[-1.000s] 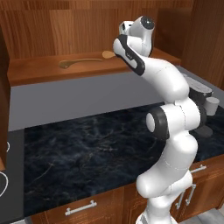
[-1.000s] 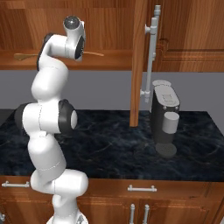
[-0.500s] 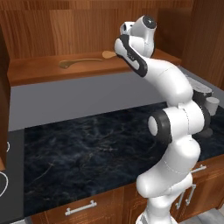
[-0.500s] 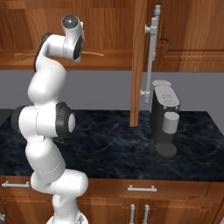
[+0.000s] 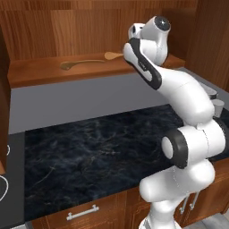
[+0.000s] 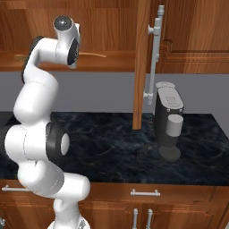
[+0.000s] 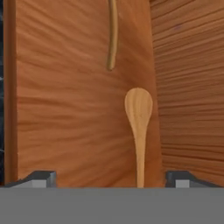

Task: Organize the utensils by type. Pick up the wooden spoons from the counter and place them in the open cabinet. Then pick up the metallic utensils from the counter and place them in the open drawer.

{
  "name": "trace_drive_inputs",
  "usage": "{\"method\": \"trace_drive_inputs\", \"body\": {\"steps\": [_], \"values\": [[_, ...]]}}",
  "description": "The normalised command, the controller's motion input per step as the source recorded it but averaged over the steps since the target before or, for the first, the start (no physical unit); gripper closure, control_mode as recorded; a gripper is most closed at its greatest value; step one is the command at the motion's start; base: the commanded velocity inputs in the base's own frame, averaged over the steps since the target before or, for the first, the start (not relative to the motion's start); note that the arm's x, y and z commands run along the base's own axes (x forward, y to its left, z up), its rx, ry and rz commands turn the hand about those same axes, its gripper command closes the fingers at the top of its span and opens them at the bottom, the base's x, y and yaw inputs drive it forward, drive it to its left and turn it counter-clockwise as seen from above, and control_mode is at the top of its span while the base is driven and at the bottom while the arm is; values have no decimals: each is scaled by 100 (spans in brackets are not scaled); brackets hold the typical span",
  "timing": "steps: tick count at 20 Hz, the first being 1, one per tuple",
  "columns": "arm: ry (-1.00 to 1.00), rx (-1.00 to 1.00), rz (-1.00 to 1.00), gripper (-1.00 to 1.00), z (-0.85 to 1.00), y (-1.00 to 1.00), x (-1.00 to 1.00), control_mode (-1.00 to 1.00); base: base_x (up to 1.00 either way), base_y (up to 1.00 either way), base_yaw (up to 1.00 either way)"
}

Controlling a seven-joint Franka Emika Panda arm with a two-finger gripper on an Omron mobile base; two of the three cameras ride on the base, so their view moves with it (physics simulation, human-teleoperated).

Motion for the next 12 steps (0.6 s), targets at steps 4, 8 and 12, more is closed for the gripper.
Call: {"method": "trace_drive_inputs", "body": {"steps": [4, 8, 12], "values": [[-3, 0, -12, -100, 0, 0, -91, -100, 0, 0, 0], [0, 7, -25, -100, 0, 0, -90, -100, 0, 0, 0], [1, 19, -32, -100, -2, 0, -86, -100, 0, 0, 0]]}}
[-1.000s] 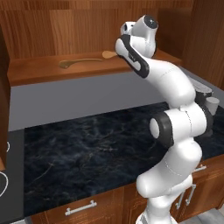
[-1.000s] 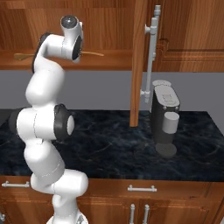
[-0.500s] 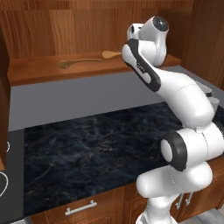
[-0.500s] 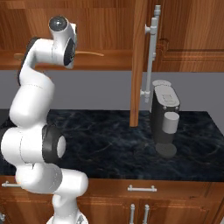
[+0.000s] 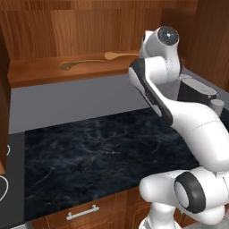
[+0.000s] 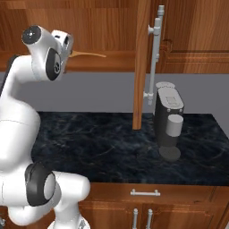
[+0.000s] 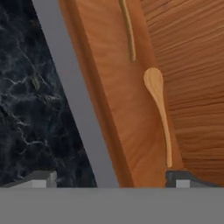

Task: Organize the utensils by type. Pick up the wooden spoons from the counter and place them in the open cabinet. Then pick up the metallic utensils from the counter and place them in the open drawer.

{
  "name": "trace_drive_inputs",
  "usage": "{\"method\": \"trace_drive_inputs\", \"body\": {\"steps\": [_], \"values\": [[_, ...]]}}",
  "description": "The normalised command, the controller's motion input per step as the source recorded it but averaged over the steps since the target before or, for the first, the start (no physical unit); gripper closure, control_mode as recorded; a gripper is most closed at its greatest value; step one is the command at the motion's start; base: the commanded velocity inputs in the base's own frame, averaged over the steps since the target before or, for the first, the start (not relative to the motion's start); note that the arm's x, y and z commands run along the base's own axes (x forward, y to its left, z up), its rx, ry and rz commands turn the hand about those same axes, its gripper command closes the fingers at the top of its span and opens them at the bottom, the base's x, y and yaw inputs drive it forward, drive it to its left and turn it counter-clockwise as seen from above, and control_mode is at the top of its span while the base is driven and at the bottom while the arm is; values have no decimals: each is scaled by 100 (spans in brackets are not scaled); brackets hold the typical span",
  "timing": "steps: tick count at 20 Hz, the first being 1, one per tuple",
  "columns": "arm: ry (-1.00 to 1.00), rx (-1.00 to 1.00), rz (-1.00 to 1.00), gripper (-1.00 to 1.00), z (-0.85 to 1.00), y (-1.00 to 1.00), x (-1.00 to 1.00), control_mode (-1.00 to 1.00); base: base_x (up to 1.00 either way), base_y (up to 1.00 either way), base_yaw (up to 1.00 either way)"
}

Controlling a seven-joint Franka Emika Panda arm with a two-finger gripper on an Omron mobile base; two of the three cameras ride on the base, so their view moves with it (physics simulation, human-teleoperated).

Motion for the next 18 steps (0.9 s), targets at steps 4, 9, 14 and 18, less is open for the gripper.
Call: {"method": "trace_drive_inputs", "body": {"steps": [4, 9, 14, 18], "values": [[0, 22, -32, -100, -17, 0, -88, -100, 0, 0, 0], [0, 23, -34, -100, -26, 0, -82, -100, 0, 0, 0], [0, 27, -31, -100, -29, 0, -59, -100, 0, 0, 0], [0, 19, -23, -100, -23, 0, -51, -100, 0, 0, 0]]}}
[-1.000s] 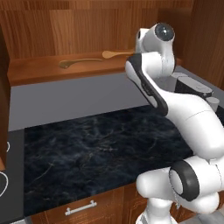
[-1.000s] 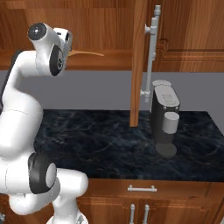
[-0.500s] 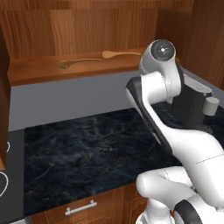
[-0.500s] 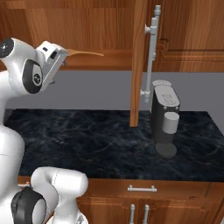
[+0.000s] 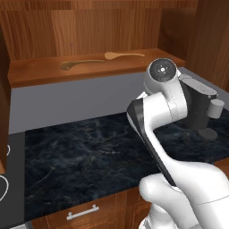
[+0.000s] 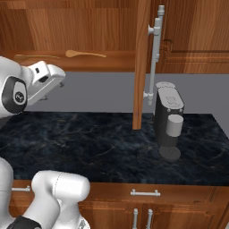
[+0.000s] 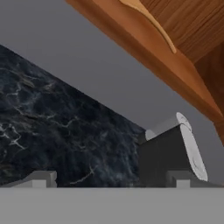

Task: Organize the utensils by type. Pick up the wooden spoons from the counter and place them in the open cabinet. Then pick up the metallic utensils from the counter and place them in the open drawer.

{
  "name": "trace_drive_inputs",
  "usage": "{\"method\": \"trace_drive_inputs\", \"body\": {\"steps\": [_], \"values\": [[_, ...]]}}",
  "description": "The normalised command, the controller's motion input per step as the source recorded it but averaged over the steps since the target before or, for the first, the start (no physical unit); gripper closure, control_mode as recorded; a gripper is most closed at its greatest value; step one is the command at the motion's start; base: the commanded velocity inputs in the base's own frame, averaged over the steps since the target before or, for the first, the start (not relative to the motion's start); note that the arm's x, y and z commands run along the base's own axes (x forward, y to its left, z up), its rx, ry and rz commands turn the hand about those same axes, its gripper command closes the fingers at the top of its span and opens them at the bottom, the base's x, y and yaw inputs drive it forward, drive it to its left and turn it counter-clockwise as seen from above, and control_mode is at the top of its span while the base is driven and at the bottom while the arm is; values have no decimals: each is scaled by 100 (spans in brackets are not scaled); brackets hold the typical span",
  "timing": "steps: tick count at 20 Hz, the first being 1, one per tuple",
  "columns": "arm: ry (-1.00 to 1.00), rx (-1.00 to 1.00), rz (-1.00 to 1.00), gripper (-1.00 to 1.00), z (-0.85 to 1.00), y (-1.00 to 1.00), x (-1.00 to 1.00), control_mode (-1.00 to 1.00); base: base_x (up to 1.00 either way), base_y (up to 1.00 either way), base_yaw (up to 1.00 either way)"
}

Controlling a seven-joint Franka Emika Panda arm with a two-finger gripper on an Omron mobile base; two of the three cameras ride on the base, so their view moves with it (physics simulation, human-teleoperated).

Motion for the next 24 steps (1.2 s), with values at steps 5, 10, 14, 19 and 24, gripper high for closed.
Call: {"method": "trace_drive_inputs", "body": {"steps": [5, 10, 14, 19, 24], "values": [[0, 8, -12, -100, -15, 0, -40, -100, 0, 0, 0], [9, 12, -7, -100, -15, 0, -35, -100, 0, 0, 0], [12, 10, -5, -100, -13, 0, -23, -100, 0, 0, 0], [0, 0, 0, -100, 0, 0, 0, 100, 0, 0, 0], [0, 0, 0, -100, 0, 0, 0, 100, -39, -1, 23]]}}
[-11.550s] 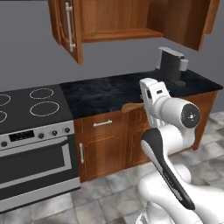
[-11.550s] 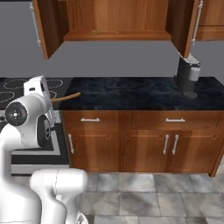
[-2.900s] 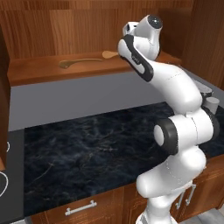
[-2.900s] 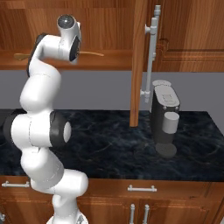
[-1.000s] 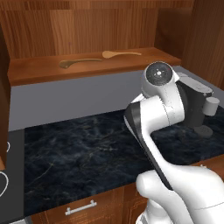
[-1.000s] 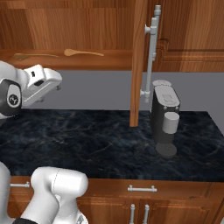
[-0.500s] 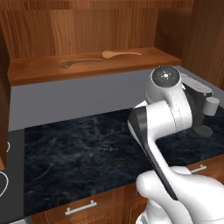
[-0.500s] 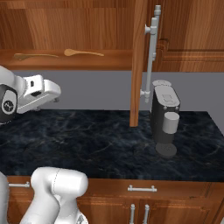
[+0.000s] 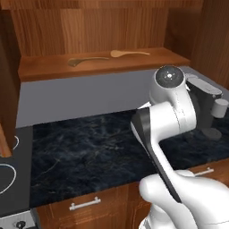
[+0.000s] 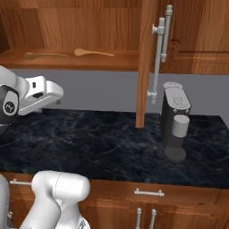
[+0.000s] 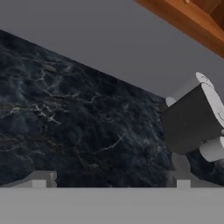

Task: Organize the utensils by type. Pick up the wooden spoons from the counter and place them in the open cabinet. Then pick up the metallic utensils from the counter and place them in the open drawer.

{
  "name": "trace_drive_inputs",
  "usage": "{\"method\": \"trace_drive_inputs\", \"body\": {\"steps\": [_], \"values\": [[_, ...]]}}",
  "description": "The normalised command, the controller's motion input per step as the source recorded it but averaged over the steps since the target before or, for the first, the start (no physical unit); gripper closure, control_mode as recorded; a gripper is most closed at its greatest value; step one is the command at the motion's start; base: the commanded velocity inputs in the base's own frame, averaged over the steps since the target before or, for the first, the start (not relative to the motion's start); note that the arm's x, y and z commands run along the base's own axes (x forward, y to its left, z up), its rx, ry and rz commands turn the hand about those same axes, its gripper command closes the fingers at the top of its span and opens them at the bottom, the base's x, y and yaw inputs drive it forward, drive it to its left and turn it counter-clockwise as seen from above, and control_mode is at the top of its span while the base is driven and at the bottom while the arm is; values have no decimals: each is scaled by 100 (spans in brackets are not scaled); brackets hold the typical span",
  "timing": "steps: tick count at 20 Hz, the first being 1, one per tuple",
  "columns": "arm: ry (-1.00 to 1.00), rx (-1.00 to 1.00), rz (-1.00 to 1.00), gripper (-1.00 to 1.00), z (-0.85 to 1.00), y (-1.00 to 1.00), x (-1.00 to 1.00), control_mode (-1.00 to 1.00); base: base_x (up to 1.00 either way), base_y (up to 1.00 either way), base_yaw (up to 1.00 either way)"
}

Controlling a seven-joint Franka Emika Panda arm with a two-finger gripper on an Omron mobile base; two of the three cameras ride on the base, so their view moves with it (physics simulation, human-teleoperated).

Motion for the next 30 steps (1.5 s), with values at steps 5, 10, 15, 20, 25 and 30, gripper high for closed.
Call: {"method": "trace_drive_inputs", "body": {"steps": [5, 10, 15, 20, 25, 30], "values": [[0, 0, 0, -100, 0, 0, 0, 100, -58, -1, 69], [0, 0, 0, -100, 0, 0, 0, 100, -46, 0, 99], [0, 0, 0, -100, 0, 0, 0, 100, -31, 0, 100], [0, 0, 0, -100, 0, 0, 0, 100, -18, 0, 100], [0, 0, 0, -100, 0, 0, 0, 100, -11, 3, 100], [0, 0, 0, -100, 0, 0, 0, 100, -10, 9, 100]]}}
